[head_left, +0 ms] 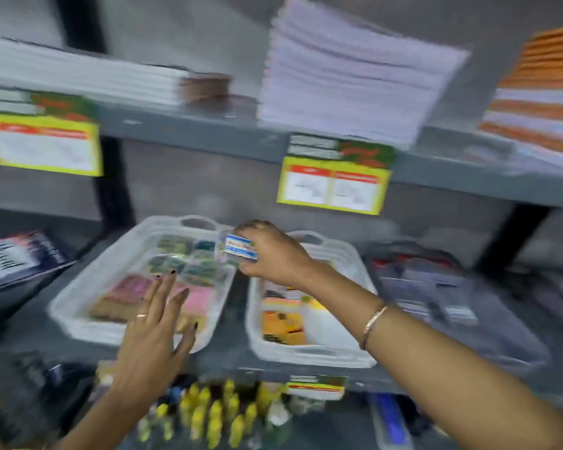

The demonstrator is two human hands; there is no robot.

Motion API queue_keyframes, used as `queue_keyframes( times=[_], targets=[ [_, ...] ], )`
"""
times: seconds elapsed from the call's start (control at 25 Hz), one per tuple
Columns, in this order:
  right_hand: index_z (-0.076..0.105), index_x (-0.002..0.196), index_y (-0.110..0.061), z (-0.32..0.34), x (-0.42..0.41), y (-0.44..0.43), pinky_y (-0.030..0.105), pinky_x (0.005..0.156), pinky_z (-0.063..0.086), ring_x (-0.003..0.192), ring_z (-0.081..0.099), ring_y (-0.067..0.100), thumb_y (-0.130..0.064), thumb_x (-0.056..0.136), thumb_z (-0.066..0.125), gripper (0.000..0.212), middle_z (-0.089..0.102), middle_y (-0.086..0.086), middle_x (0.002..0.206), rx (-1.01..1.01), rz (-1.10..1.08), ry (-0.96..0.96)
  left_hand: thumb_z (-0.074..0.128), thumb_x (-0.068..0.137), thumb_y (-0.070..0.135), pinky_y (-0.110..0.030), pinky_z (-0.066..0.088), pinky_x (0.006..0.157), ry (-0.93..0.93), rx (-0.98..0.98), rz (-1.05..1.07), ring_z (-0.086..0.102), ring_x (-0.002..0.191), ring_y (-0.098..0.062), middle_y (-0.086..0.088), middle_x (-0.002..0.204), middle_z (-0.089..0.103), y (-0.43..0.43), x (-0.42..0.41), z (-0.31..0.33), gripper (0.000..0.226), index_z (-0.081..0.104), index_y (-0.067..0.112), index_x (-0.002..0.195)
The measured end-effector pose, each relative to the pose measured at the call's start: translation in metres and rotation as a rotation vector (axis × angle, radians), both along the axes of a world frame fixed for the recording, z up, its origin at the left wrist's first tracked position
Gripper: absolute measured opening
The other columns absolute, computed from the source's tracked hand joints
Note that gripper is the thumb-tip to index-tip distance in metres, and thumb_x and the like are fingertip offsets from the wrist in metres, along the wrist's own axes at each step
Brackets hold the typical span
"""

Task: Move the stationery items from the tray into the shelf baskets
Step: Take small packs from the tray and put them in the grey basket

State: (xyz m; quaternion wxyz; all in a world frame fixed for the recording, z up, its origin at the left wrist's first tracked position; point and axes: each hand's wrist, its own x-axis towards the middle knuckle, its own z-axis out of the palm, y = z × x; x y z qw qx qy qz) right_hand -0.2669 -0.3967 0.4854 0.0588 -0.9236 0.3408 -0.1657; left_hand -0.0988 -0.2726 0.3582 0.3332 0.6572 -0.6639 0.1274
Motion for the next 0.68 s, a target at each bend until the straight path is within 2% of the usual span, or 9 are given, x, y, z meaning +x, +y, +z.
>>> queue_keyframes(
  times=[0.12,0.28,0.36,0.44,0.52,0.6,0.68],
  targets=[
    [0.051,0.125,-0.007,-0.002,-0.112,-0.028,0.042,0.100,0.043,0.120,0.046,0.032,-0.029,0.075,0.070,0.057,0.053,0.018,0.126,0.031,-0.197,0.010,0.039,0.086,0.038,-0.046,0.034,0.088,-0.008,-0.042,-0.153,0.041,0.123,-0.039,-0.023,0.135,0.045,-0.042,-0.096,0.013,0.048,0.052,0.003,0.115],
    [0.051,0.125,-0.007,-0.019,-0.260,-0.059,0.039,0.097,0.044,0.117,0.049,0.036,-0.025,0.078,0.067,0.052,0.054,0.022,0.125,0.043,-0.381,0.069,0.021,0.097,0.052,-0.040,0.023,0.105,-0.145,-0.019,-0.431,0.039,0.123,-0.035,-0.021,0.135,0.046,-0.083,-0.225,0.014,0.060,0.053,0.005,0.117],
    [0.050,0.128,-0.007,-0.035,-0.314,-0.070,0.038,0.097,0.044,0.119,0.050,0.035,-0.022,0.078,0.066,0.055,0.054,0.021,0.128,0.091,-0.452,0.134,0.028,0.095,0.052,-0.031,0.017,0.109,-0.232,0.036,-0.529,0.041,0.124,-0.032,-0.020,0.134,0.048,-0.098,-0.275,0.008,0.058,0.058,0.005,0.114],
    [0.047,0.130,-0.008,-0.052,-0.349,-0.076,0.037,0.097,0.044,0.119,0.050,0.035,-0.018,0.076,0.066,0.058,0.054,0.020,0.128,0.165,-0.468,0.199,0.039,0.086,0.050,-0.033,0.031,0.105,-0.313,0.105,-0.579,0.046,0.123,-0.032,-0.019,0.132,0.051,-0.113,-0.311,0.000,0.055,0.060,0.007,0.115],
    [0.049,0.126,-0.007,-0.070,-0.367,-0.078,0.037,0.094,0.044,0.116,0.051,0.034,-0.017,0.077,0.067,0.053,0.054,0.021,0.125,0.246,-0.434,0.253,0.039,0.083,0.052,-0.042,0.043,0.097,-0.334,0.221,-0.566,0.045,0.125,-0.031,-0.018,0.134,0.050,-0.125,-0.335,-0.003,0.060,0.059,0.008,0.119],
    [0.052,0.121,-0.003,-0.086,-0.372,-0.078,0.035,0.090,0.044,0.112,0.052,0.034,-0.013,0.078,0.066,0.046,0.055,0.022,0.122,0.295,-0.405,0.291,0.033,0.084,0.056,-0.046,0.043,0.096,-0.291,0.319,-0.542,0.042,0.127,-0.031,-0.016,0.138,0.046,-0.132,-0.347,-0.004,0.067,0.055,0.007,0.125],
    [0.052,0.121,-0.002,-0.102,-0.373,-0.078,0.035,0.087,0.044,0.110,0.053,0.033,-0.006,0.077,0.064,0.045,0.056,0.022,0.122,0.353,-0.381,0.308,0.025,0.084,0.059,-0.043,0.038,0.101,-0.296,0.369,-0.542,0.038,0.130,-0.030,-0.014,0.144,0.039,-0.137,-0.355,-0.007,0.074,0.047,0.008,0.133]
  ],
)
